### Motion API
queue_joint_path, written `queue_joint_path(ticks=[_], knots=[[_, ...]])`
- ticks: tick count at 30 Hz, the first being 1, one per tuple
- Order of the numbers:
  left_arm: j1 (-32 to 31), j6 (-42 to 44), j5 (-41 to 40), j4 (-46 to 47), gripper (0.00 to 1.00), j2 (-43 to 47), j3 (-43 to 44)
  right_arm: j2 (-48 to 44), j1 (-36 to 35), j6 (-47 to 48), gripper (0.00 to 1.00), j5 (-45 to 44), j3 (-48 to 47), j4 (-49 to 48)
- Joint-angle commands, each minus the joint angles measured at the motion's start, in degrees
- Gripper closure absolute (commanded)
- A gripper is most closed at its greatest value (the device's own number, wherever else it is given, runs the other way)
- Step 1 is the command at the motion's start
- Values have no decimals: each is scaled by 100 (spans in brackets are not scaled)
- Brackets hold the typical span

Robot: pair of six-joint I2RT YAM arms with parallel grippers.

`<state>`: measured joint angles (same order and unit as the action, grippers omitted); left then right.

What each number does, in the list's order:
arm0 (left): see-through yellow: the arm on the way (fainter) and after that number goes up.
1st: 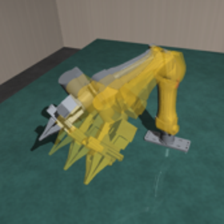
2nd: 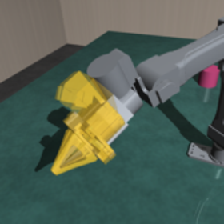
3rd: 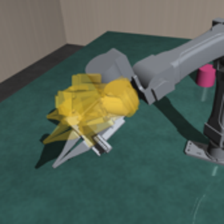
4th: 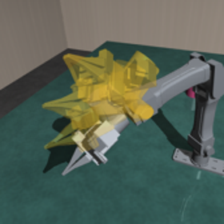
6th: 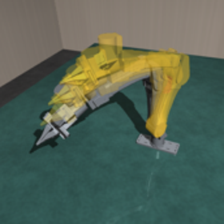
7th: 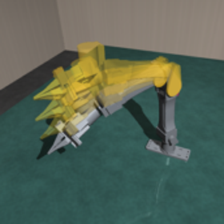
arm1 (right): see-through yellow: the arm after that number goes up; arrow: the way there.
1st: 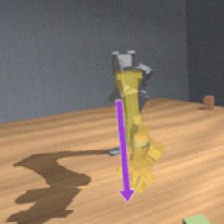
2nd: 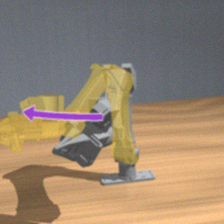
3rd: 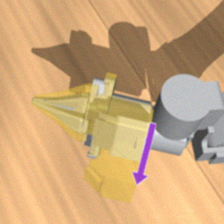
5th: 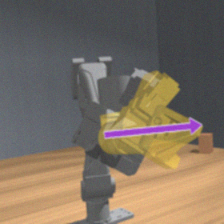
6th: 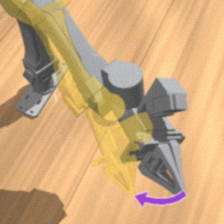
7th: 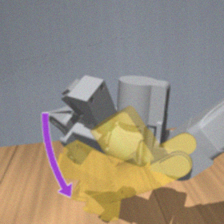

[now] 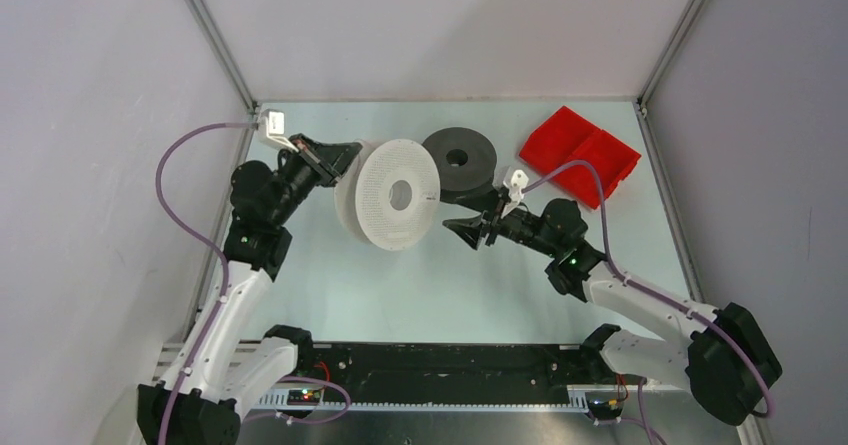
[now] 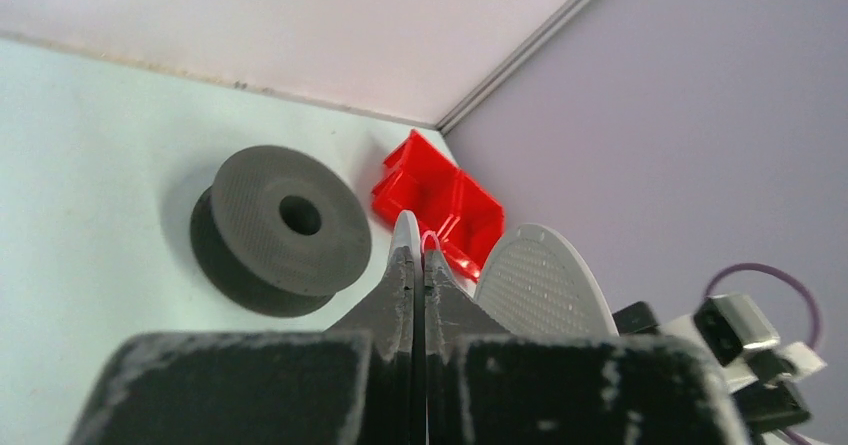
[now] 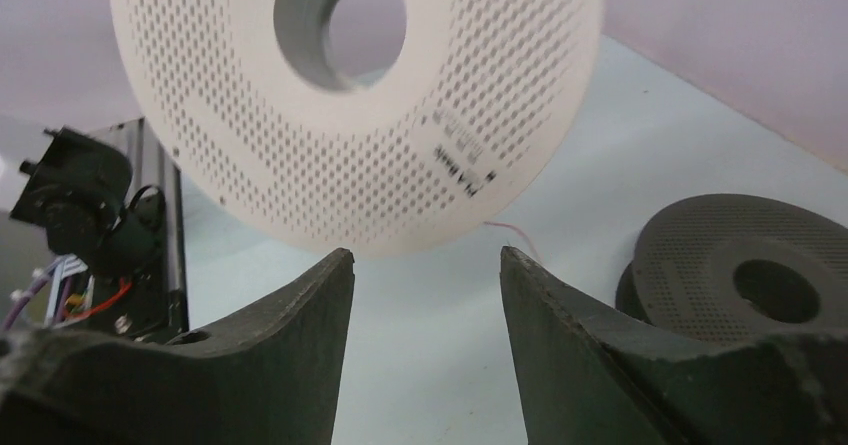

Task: Wrap the cables
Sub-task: Wrap the cable around the cable reel.

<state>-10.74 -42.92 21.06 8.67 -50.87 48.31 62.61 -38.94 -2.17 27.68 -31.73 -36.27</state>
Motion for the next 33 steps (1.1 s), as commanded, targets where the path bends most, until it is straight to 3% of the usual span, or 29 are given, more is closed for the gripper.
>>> queue_joint_path(ticks=[1, 6, 11, 16, 25, 29, 33], knots=[[26, -191, -544, 23, 100, 137, -134, -304, -211, -196, 38, -760, -35, -86], [25, -574, -1070, -454, 100, 84, -79, -77, -890, 1803, 35, -1423, 83, 12], [23, -643, -1647, -990, 100, 108, 246, 590, -1070, 3429, 36, -1030, 614, -1050], [23, -630, -1902, -1165, 100, 149, 490, 1604, -1724, 5363, 36, -1627, 946, -2233], [20, -880, -1667, -1287, 100, 160, 1132, 3553, -2267, 7630, 34, -2271, 296, -3105], [9, -877, -1678, -1408, 100, 260, 1320, 4234, -2339, 8147, 32, -2411, -91, -3521], [2, -935, -1682, -1446, 100, 374, 1365, 4656, -2334, 8388, 33, -2453, -485, -3313]])
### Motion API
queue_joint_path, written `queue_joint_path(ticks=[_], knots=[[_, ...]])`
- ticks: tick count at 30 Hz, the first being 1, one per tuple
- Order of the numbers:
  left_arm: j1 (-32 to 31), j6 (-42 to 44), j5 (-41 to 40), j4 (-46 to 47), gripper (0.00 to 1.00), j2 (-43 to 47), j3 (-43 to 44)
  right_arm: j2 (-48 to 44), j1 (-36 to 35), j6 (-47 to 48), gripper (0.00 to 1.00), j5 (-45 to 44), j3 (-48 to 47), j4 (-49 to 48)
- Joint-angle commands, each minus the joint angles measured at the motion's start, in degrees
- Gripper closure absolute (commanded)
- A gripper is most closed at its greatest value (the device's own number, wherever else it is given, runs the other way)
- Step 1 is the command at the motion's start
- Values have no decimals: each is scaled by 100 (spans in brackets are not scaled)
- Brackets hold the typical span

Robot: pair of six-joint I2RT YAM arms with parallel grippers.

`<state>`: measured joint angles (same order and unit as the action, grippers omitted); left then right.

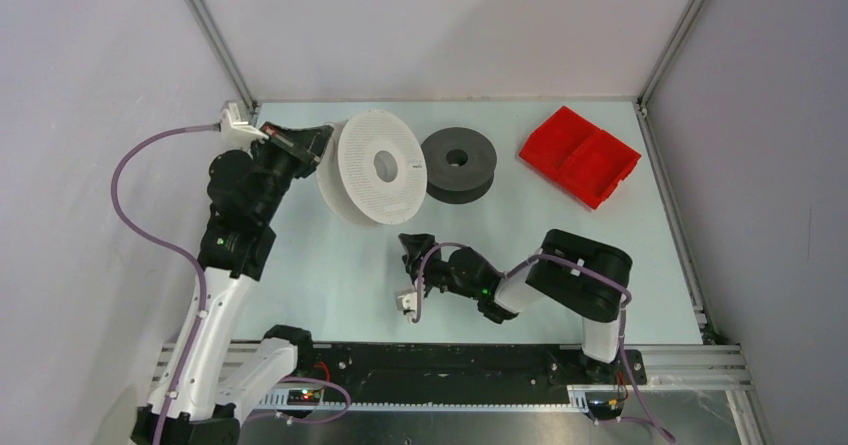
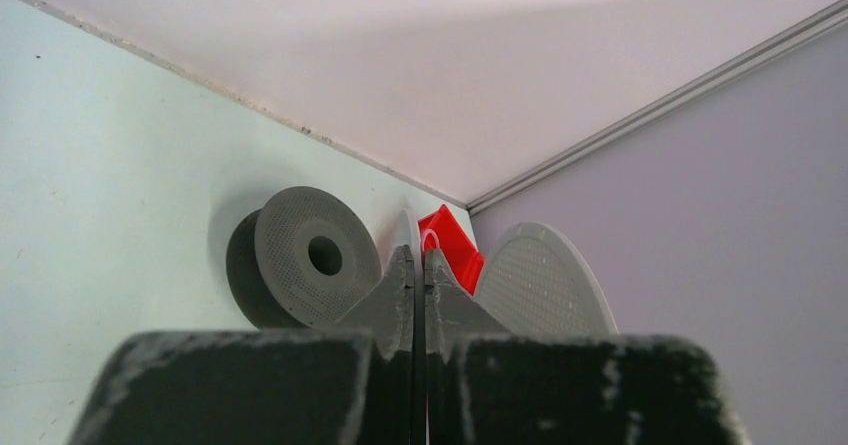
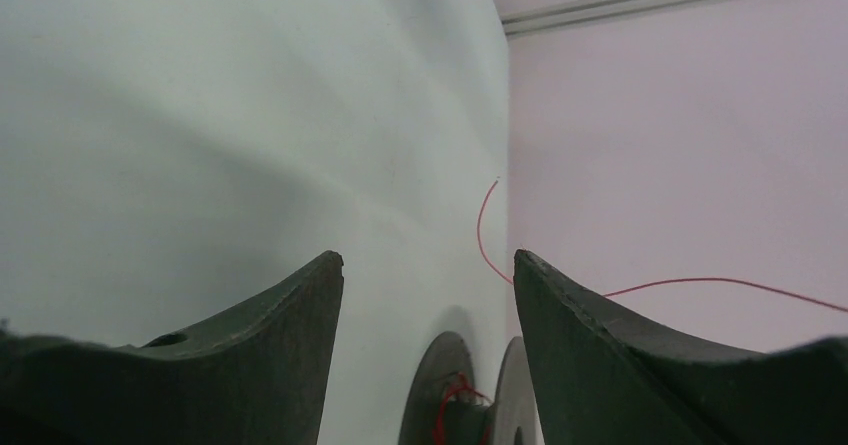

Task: Wrap the cables
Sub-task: Wrap the cable around the cable reel.

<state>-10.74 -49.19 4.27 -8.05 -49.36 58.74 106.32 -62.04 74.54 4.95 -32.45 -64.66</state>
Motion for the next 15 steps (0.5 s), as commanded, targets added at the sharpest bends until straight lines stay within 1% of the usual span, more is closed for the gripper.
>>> queue_joint_path(ticks=[1, 5, 11, 15], knots=[[2, -327, 9, 226, 100, 233, 336, 488, -9, 925, 33, -210, -528, -502], [1, -422, 80, 187, 100, 311, 419, 1014, 42, 1457, 33, -469, -901, -696], [2, -410, 121, 117, 100, 498, 484, 1261, 48, 1526, 32, -403, -1305, -515], [-2, -450, 185, 109, 100, 504, 494, 1484, 75, 1508, 33, -608, -1559, -541]])
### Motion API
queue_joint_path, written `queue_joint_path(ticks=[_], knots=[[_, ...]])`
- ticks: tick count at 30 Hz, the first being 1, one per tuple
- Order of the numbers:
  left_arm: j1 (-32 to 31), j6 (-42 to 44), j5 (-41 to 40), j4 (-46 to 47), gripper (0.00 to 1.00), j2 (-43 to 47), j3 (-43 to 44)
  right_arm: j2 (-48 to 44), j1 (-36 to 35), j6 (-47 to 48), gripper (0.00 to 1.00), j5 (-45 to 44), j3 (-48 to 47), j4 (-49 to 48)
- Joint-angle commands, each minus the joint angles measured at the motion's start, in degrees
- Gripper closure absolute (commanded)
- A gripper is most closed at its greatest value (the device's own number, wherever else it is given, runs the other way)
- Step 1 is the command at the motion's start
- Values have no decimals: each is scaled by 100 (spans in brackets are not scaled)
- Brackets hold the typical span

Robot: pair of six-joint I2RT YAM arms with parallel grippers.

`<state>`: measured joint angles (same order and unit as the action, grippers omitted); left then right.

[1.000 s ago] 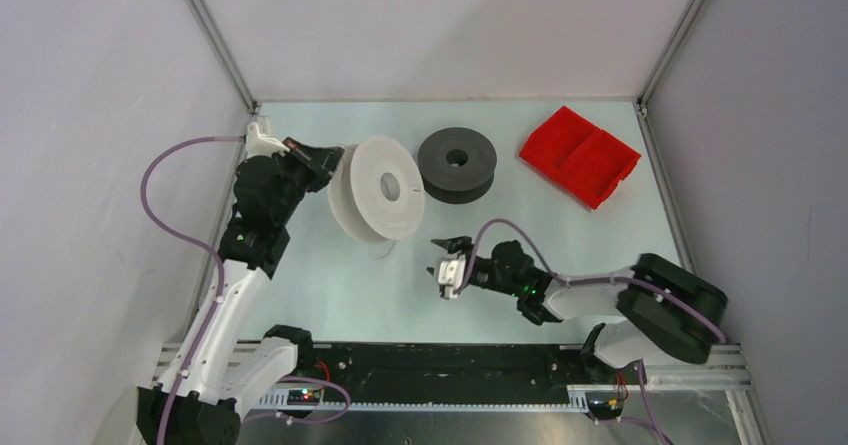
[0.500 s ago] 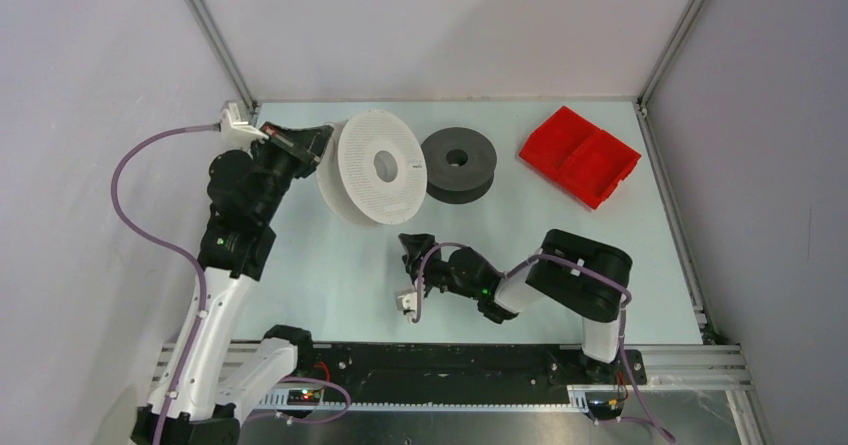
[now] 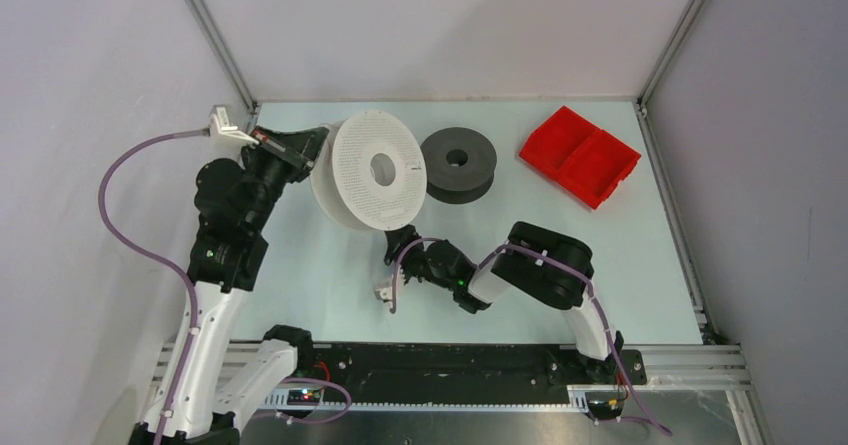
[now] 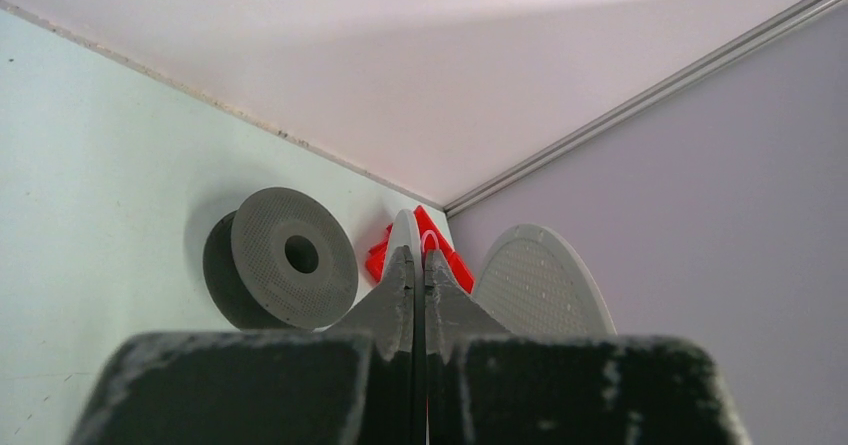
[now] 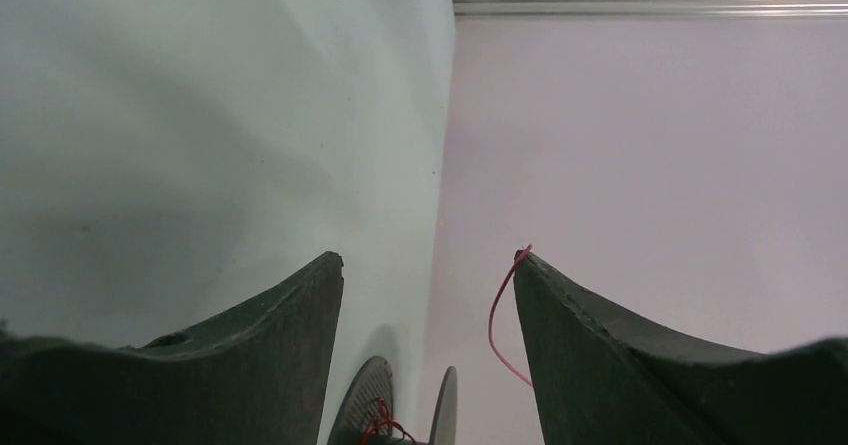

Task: Wrap the cables
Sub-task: Wrap the cable around the cable reel.

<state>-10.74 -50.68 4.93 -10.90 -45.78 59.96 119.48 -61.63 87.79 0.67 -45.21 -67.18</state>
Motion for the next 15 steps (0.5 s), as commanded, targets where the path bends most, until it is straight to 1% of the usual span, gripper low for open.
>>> queue_joint_path(ticks=[1, 4, 6, 8, 9, 10, 11, 12, 15], knots=[[1, -311, 130, 390, 100, 147, 369, 204, 43, 177, 33, -202, -334, -258], [2, -313, 143, 398, 100, 135, 339, 311, 39, 199, 38, -327, -405, -237], [-3, -307, 124, 396, 100, 124, 318, 328, 20, 166, 47, -443, -417, -323], [0, -311, 130, 391, 100, 103, 307, 337, -6, 138, 67, -537, -414, -411], [-1, -311, 129, 389, 100, 93, 311, 338, -14, 135, 72, -561, -411, -487], [1, -311, 130, 398, 100, 86, 307, 339, -27, 130, 83, -614, -410, -524], [2, -296, 137, 394, 100, 89, 297, 334, -39, 135, 89, -674, -405, -645], [2, -286, 130, 399, 100, 92, 283, 322, -57, 107, 100, -704, -387, -721], [2, -143, -8, 402, 100, 143, 130, 129, -124, -100, 100, -809, -272, -858]])
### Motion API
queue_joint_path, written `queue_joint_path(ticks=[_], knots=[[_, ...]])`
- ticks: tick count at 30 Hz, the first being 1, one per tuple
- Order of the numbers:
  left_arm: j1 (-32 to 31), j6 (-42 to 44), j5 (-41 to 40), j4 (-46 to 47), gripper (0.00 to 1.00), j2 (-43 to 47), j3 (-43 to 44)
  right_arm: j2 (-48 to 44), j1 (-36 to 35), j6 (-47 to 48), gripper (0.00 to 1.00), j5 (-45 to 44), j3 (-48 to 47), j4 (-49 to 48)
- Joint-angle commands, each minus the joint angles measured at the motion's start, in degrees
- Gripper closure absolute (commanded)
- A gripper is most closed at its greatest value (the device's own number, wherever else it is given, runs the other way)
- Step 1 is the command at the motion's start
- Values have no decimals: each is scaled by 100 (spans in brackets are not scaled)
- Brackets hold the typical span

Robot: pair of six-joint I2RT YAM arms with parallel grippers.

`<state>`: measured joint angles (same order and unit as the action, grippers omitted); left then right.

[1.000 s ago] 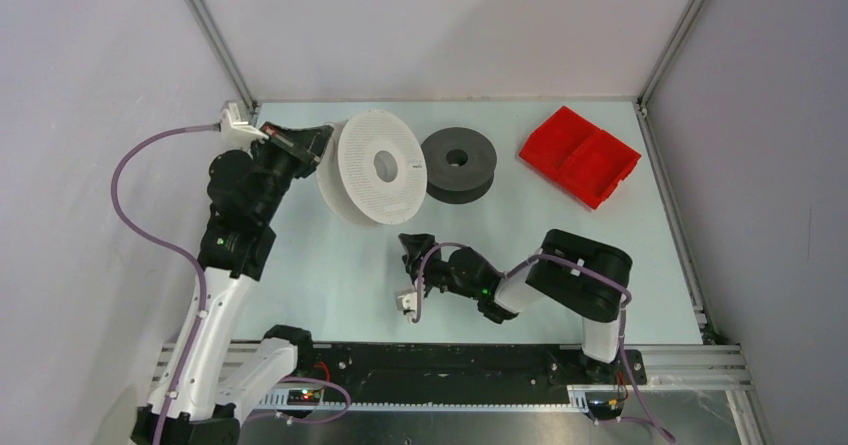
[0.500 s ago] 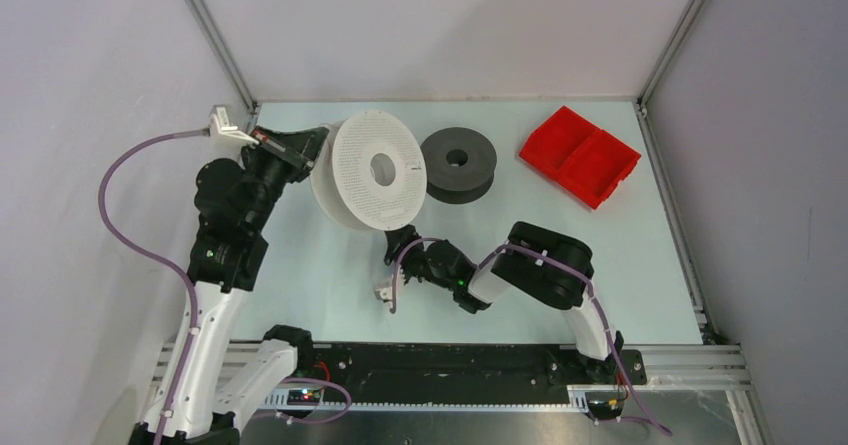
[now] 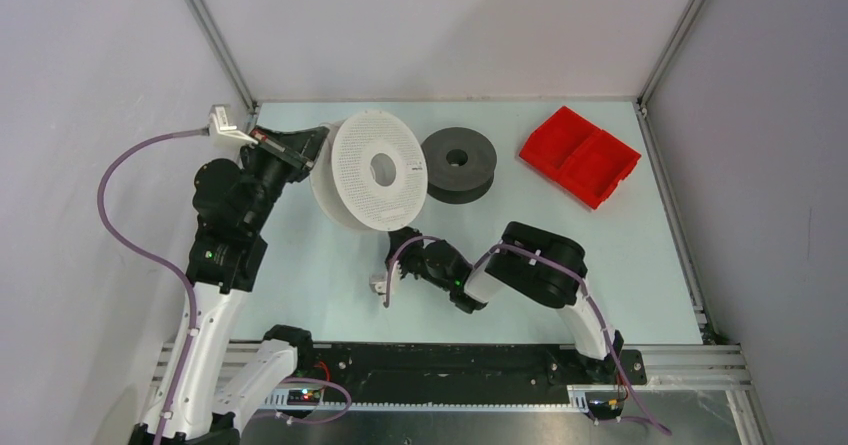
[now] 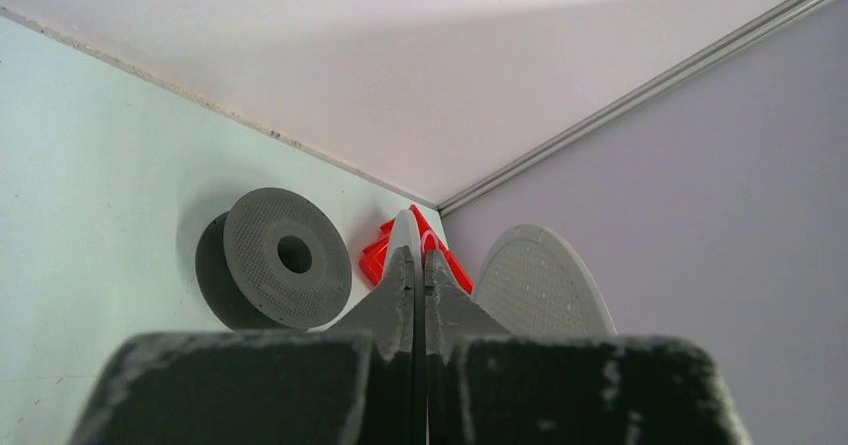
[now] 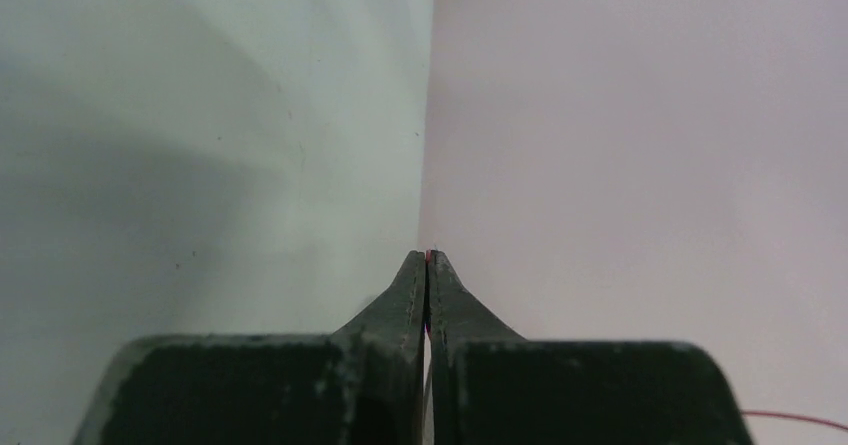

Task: Wrap the cables
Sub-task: Wrap the cable around the cable reel.

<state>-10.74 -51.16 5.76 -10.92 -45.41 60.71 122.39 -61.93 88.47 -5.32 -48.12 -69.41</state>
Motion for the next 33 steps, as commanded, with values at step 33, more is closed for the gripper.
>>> queue_joint_path(ticks=[33], knots=[[-1149, 2293, -1718, 1057, 100, -33, -1615, -3434, 356, -9505, 100, 3077, -501, 1471]])
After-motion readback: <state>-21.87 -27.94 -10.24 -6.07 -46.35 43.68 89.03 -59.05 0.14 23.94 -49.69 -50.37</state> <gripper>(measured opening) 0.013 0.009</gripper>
